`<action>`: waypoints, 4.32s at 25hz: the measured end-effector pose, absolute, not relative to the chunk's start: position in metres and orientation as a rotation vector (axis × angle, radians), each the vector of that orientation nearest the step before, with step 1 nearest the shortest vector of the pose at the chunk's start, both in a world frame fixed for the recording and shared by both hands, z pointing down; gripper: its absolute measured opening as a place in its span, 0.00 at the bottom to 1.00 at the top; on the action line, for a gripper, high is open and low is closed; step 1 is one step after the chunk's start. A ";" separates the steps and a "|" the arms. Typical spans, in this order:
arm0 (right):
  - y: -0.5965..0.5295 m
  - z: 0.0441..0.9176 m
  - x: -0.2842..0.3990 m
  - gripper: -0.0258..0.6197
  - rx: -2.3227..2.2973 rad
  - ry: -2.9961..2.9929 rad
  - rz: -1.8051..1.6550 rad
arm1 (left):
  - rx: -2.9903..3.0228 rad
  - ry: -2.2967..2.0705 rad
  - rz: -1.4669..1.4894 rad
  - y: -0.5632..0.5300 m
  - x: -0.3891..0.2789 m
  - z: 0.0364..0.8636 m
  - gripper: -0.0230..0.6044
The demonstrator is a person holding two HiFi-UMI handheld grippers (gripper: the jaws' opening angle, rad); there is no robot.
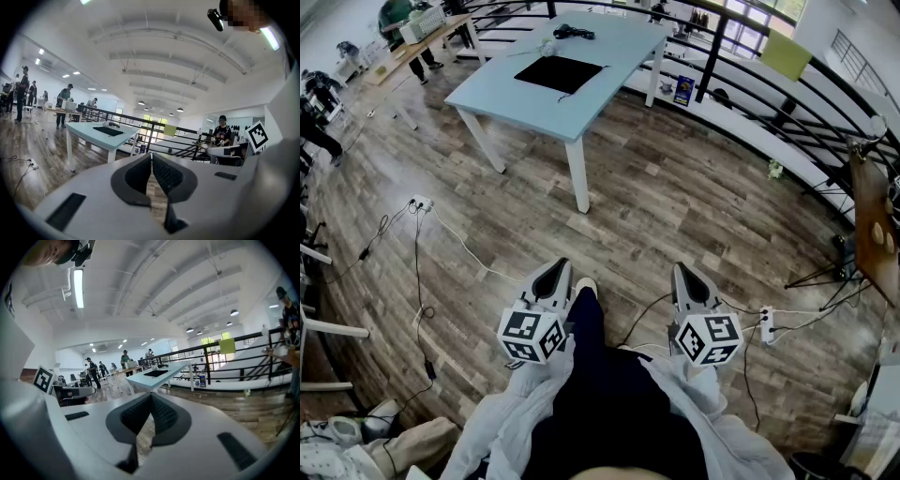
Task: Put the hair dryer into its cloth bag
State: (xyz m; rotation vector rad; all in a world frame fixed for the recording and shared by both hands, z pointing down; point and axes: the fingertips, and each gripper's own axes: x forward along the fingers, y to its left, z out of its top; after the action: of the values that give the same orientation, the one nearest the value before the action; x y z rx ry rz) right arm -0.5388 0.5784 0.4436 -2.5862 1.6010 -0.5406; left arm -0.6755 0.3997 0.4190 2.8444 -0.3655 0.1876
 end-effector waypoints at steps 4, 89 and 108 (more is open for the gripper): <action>0.595 0.441 -0.551 0.05 -2.534 1.559 -0.598 | 2.834 -0.341 0.168 0.422 -0.681 0.416 0.08; 0.343 0.431 -0.146 0.50 -2.563 1.515 -0.570 | 2.845 -0.278 0.234 0.180 -0.272 0.420 0.31; 0.285 0.434 -0.023 0.51 -2.488 1.642 -0.589 | 2.848 -0.372 0.204 0.135 -0.160 0.418 0.31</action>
State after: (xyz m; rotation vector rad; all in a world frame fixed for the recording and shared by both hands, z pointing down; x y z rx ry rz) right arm -0.0227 0.2851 0.4338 -2.4876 1.6422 -0.5894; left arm -0.1602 0.1350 0.4181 2.8484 -0.3718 0.2044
